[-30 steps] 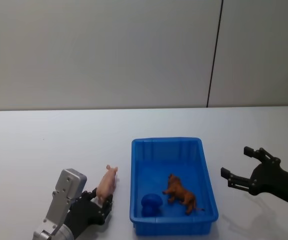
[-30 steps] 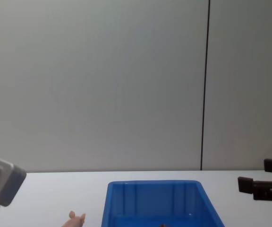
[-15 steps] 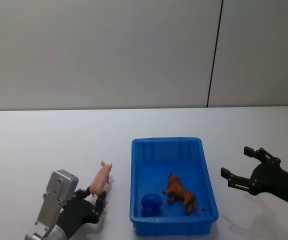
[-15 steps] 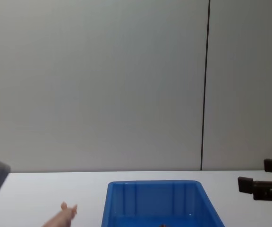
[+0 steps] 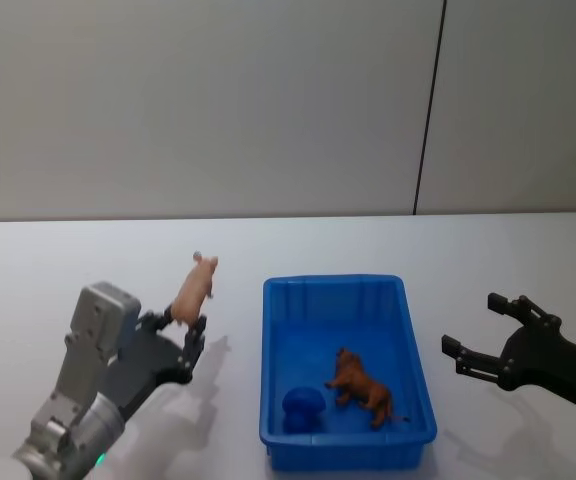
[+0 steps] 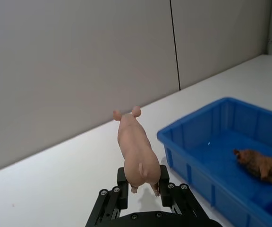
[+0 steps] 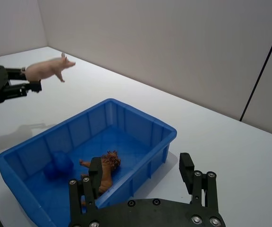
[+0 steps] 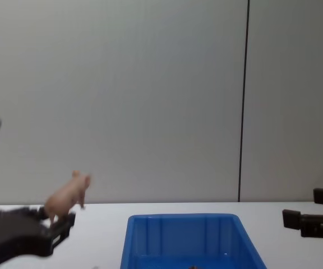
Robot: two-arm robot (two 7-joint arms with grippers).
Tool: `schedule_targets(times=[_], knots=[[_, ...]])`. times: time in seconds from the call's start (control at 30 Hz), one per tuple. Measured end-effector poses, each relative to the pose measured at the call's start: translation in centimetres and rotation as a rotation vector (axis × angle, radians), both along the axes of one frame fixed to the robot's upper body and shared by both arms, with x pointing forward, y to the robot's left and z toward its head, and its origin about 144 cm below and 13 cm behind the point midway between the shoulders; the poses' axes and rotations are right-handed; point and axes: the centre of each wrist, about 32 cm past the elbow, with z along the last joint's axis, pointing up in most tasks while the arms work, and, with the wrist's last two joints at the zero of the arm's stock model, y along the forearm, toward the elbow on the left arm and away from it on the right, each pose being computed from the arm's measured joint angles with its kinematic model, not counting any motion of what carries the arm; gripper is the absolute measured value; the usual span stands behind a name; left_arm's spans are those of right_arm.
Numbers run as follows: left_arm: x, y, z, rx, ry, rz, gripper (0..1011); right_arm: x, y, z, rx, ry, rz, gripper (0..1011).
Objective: Pick up the two dolls from the table and place them into the box.
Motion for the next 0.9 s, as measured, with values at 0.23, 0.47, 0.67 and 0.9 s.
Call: schedule_targets(times=[0.23,0.47,0.67,0.9], knots=[[1.1,-0.7,1.9,-0.002,-0.05,-0.06,372,0.0,0.0,0.0,0.0,0.0,0.0,1001],[2.4,-2.0,3.1,-0.009,-0.075,-0.142,372,0.0,0.0,0.0,0.0,0.0,0.0,1001],[3.5,-3.4,3.4,-0.018,-0.073,-0.207,372,0.0,0.0,0.0,0.0,0.0,0.0,1001],[4.3,-4.8,3.2,-0.028,-0.057,-0.262,372,0.0,0.0,0.0,0.0,0.0,0.0,1001]])
